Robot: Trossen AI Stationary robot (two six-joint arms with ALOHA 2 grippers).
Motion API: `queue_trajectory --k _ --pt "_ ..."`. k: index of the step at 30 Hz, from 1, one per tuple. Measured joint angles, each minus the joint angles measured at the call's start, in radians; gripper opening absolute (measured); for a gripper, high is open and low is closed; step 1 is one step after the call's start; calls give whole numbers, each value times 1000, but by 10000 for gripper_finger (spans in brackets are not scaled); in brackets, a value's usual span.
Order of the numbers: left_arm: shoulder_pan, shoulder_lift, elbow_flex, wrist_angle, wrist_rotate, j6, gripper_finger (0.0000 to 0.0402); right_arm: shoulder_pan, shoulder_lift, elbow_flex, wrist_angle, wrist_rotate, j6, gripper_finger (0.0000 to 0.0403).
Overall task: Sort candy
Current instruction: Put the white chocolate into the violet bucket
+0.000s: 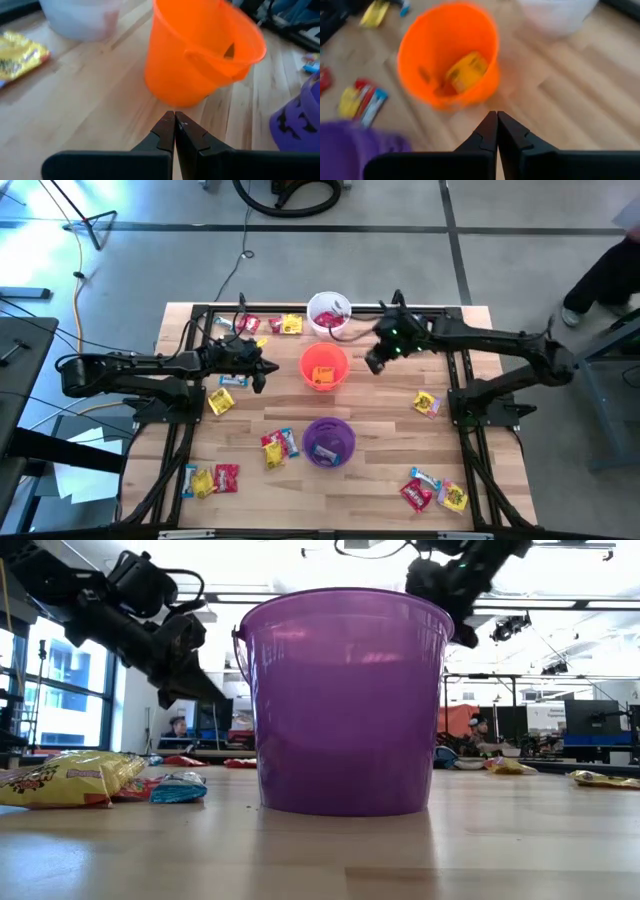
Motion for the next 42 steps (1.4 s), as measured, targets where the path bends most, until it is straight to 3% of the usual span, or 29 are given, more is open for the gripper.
queue_trajectory --k 8,13,17,21,28,36,42 --pt "0 0 0 101 0 -1 0 62 -81 -88 -63 -65 125 3" --pt "-3 0 0 170 1 -1 0 40 -84 -98 -247 67 201 5" --pt "-4 0 0 225 1 -56 0 -80 -81 -98 -310 163 192 30" --pt "-4 4 0 261 -3 -65 0 -260 -80 -98 -277 227 114 84" --pt "-4 4 1 256 -3 -82 0 -552 32 -98 -123 153 110 169" --pt "-4 4 1 256 -5 -106 0 -736 258 -97 69 104 331 181" --pt "-4 4 1 251 -5 -106 0 -783 391 -92 215 30 583 181"
